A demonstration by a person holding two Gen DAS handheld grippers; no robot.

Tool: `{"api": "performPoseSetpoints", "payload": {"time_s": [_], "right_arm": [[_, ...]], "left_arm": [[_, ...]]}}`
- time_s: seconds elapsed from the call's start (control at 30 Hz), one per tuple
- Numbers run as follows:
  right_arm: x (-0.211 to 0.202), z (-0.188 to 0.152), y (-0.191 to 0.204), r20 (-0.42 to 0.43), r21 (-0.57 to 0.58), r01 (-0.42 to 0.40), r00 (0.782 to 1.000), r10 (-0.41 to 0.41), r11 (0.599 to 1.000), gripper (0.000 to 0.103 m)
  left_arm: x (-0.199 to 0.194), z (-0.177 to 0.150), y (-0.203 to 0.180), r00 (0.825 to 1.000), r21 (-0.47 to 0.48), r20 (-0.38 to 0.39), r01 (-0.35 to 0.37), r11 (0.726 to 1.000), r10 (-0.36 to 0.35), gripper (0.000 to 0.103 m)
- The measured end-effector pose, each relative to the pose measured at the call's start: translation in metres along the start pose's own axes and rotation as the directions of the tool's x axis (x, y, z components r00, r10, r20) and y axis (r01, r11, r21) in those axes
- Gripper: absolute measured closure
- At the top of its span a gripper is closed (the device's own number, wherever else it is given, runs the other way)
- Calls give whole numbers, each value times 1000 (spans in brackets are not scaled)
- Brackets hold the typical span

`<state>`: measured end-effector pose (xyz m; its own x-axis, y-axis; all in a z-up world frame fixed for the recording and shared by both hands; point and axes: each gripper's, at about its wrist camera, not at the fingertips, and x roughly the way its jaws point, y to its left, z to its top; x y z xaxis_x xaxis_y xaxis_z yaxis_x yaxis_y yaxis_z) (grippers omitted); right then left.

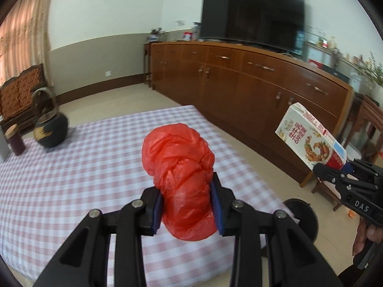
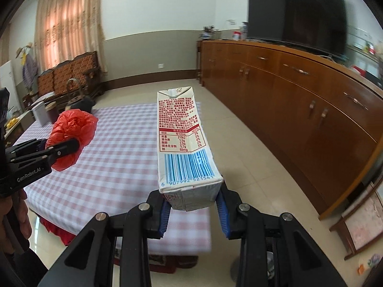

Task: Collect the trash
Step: 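Carry the red bag and juice carton over the bucket and open both tools to drop them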

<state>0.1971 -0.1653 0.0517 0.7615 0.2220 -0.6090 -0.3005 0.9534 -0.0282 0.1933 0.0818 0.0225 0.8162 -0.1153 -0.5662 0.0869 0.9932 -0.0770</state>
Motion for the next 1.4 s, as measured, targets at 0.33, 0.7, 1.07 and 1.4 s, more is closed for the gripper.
{"api": "performPoseSetpoints", "payload": {"time_s": [0.33, 0.7, 1.07, 1.4], "right_arm": [[-25, -33, -67, -15, 70, 108, 994, -108, 992, 67], [-48, -92, -138, -89, 167, 223, 973, -211, 960, 67], [-54, -156, -193, -200, 216, 284, 949, -242, 934, 67], [-24, -192, -222, -289, 187, 258, 937, -198, 948, 67]], "left_arm": [[17, -7, -80, 993, 88, -29, 117, 989, -115, 68], [31, -31, -156, 966, 184, -115, 252, 950, -234, 68], [61, -59, -230, 919, 245, -223, 376, 894, -325, 68], [102, -87, -268, 865, 255, -339, 462, 849, -369, 68]]}}
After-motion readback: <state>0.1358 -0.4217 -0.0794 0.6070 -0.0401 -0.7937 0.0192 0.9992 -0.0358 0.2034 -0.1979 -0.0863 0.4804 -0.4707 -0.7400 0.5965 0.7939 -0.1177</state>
